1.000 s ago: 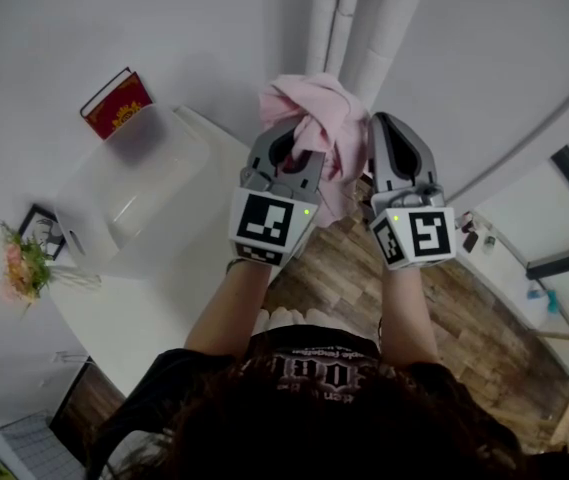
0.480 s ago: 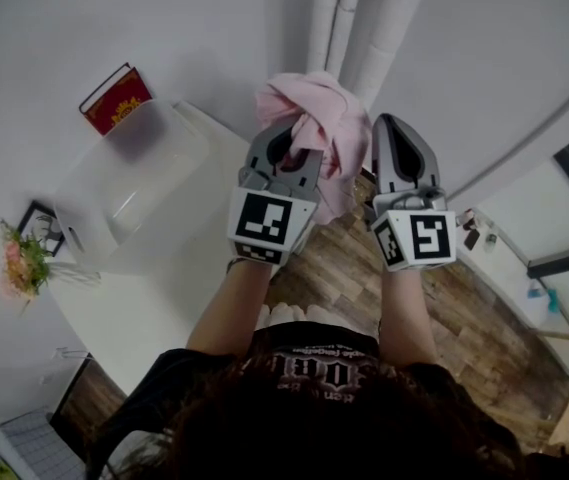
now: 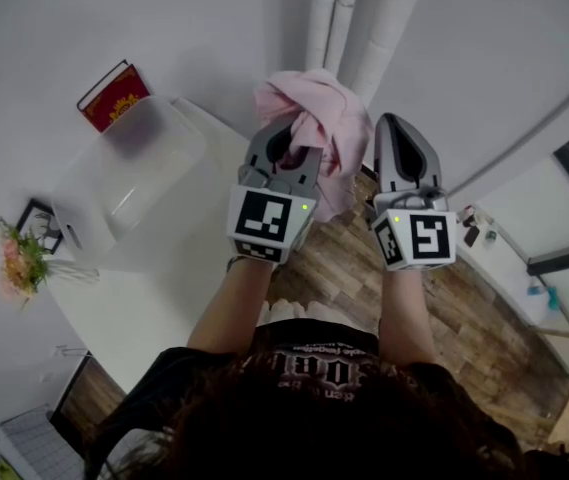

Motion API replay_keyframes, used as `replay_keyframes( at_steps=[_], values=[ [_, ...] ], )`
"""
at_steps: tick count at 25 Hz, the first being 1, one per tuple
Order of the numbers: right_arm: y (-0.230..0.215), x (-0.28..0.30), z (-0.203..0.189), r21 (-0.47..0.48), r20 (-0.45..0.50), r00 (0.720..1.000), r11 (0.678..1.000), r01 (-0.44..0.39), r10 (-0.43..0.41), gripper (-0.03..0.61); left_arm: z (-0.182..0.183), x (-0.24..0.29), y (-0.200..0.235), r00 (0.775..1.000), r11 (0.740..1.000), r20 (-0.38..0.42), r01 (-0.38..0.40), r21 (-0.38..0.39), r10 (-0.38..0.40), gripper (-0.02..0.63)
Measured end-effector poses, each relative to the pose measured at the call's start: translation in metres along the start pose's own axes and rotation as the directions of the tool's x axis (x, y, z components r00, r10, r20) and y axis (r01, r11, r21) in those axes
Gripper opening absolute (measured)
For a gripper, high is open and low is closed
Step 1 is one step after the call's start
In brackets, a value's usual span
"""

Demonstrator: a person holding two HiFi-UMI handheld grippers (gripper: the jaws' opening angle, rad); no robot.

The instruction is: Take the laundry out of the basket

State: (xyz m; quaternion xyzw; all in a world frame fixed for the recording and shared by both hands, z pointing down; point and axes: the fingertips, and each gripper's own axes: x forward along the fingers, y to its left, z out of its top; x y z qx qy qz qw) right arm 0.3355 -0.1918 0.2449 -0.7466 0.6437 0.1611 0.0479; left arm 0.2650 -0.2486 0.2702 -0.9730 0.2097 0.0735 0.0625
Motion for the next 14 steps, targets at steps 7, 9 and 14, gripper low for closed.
replay_keyframes(
  at_steps=[7,9,14],
  values=[
    [0.0012,-0.0008,0.0013,-0.015,-0.004,1.000,1.000,-0.002,0.002,0.026,0.0008,-0.0004,-0.0007,1.000,1.000,0.004,0.001,0.000,-0.001,0.046],
    [0.0019,0.0001,0.0015,-0.016,-0.006,1.000,1.000,-0.005,0.005,0.026,0.0010,-0.0002,-0.0004,1.000,1.000,0.002,0.003,0.001,-0.003,0.045],
    [0.0009,0.0007,0.0031,-0.019,-0.003,1.000,1.000,-0.005,0.005,0.026,0.0012,0.0003,-0.0012,1.000,1.000,-0.002,0.007,0.001,-0.007,0.046]
  ],
)
